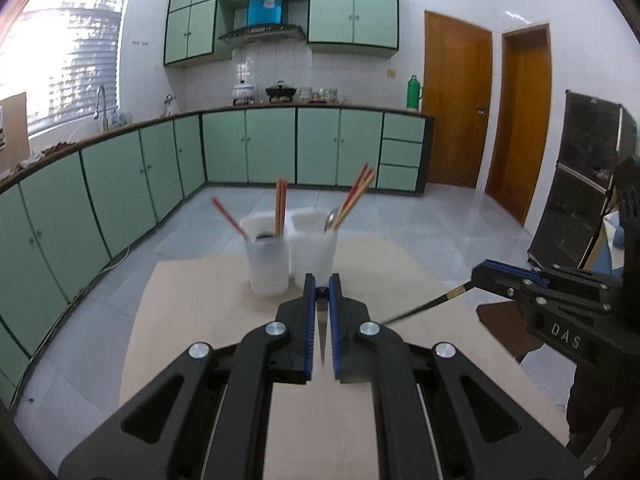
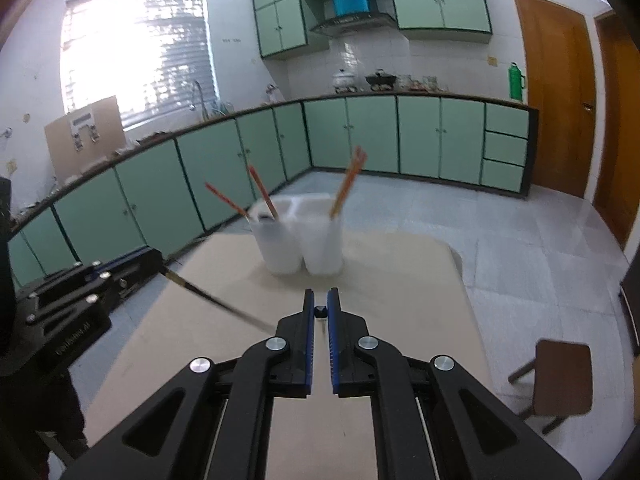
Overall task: Organize utensils
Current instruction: 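Lift both black chopsticks up over the white caddy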
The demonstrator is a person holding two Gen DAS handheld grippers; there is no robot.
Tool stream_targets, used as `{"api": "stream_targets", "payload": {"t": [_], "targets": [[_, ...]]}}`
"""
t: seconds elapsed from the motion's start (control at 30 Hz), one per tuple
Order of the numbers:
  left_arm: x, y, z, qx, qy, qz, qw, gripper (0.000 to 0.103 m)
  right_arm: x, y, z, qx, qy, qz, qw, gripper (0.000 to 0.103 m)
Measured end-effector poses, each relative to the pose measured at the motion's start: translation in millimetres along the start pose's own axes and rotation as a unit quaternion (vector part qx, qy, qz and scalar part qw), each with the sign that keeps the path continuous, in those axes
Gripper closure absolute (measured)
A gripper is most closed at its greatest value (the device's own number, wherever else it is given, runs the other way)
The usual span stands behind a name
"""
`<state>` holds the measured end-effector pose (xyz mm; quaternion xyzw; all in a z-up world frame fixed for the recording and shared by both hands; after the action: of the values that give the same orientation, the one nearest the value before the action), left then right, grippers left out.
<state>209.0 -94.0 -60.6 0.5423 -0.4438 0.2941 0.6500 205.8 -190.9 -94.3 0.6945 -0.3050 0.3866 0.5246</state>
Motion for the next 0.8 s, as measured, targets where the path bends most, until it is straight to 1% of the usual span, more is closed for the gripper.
{"api": "stream_targets", "payload": {"t": [0.1, 0.2, 0.37, 0.43, 0.6, 0.8], "targets": [[14, 1, 0, -0.014, 0.001, 0.005, 0.9999, 0.097, 23, -3, -8, 0.015, 0.015, -0.001, 1.0, 0.097], [26, 2, 0, -0.026, 0.004, 0.01, 0.9996, 0.097, 37, -4, -19, 0.018, 0.039, 0.003, 0.999, 0.097], [45, 6, -2, -0.043, 0.006, 0.024, 0.9988, 0.097, 64, -3, -36, 0.029, 0.072, 0.016, 0.997, 0.097], [57, 7, -3, -0.047, 0.004, 0.033, 0.9983, 0.097, 79, -2, -41, 0.031, 0.082, 0.027, 0.996, 0.097], [97, 8, -10, -0.033, -0.008, 0.069, 0.997, 0.097, 124, -1, -46, 0.029, 0.092, 0.068, 0.993, 0.097], [154, 3, -27, -0.001, -0.015, 0.121, 0.9925, 0.097, 179, -18, -34, 0.019, 0.069, 0.112, 0.991, 0.097]]}}
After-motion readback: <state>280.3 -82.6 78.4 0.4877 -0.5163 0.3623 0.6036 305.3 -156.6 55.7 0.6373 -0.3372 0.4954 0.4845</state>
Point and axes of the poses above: each gripper's, at about its wrist camera, not at the fingertips, and y roughly against the way its jaws point, z to its right, x to its top, the point moved 8 cm from there along -y, roughly the way its jaws point, and after that the axes turned 1 degree about z, right-handed, at the moved point
